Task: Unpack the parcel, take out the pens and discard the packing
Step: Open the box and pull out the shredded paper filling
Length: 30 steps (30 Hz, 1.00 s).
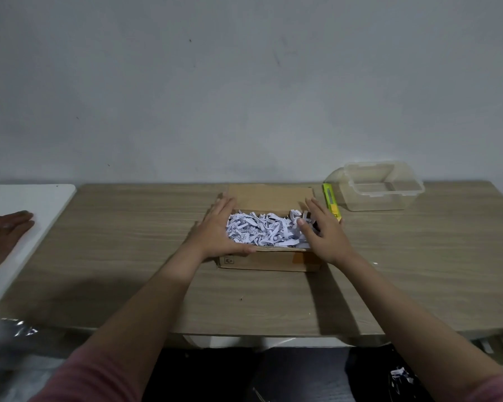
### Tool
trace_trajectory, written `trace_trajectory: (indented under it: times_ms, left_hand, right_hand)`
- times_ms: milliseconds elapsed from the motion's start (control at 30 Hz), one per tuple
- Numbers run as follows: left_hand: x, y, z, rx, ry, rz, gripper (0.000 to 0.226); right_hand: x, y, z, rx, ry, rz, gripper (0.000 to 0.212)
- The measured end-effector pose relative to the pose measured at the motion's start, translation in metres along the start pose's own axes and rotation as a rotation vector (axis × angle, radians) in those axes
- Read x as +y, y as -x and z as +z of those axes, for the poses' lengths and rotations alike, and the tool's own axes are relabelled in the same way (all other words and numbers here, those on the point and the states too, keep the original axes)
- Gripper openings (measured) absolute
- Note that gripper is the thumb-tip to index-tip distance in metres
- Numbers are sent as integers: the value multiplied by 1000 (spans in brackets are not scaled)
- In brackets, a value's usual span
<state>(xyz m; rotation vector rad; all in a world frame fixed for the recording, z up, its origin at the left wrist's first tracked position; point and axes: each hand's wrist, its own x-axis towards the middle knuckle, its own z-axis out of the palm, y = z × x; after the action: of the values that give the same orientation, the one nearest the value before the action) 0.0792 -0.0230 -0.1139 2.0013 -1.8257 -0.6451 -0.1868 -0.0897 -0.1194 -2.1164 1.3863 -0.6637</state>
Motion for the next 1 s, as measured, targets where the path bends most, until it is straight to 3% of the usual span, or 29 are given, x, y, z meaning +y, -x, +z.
trace_trajectory:
  times_ms: [100, 167, 333, 433, 600, 800, 1000]
  left_hand:
    - [5, 4, -4, 53, -33, 3, 138]
    - [7, 6, -6, 100, -11, -20, 131]
    - [15, 15, -6, 278, 77, -49, 83]
    - [29, 23, -5, 349, 99, 47, 58]
    - [36, 18, -11, 183, -105, 35, 58]
    - [49, 0, -15, 26, -304, 53, 69]
    - [57, -15, -18, -133, -324, 38, 77]
  right_hand:
    - [-5, 0, -5, 46, -38, -6, 70]
    - [-12, 0, -11, 87, -58, -44, 65]
    - [-32, 3, -25, 149, -60, -97, 32]
    - [-35, 2, -29, 59, 28, -94, 40]
    - [-44, -11, -29, -232, 268, -3, 60]
    - [-61, -31, -23, -428, 364, 25, 76]
    - [-60, -39, -21, -531, 416, 27, 85]
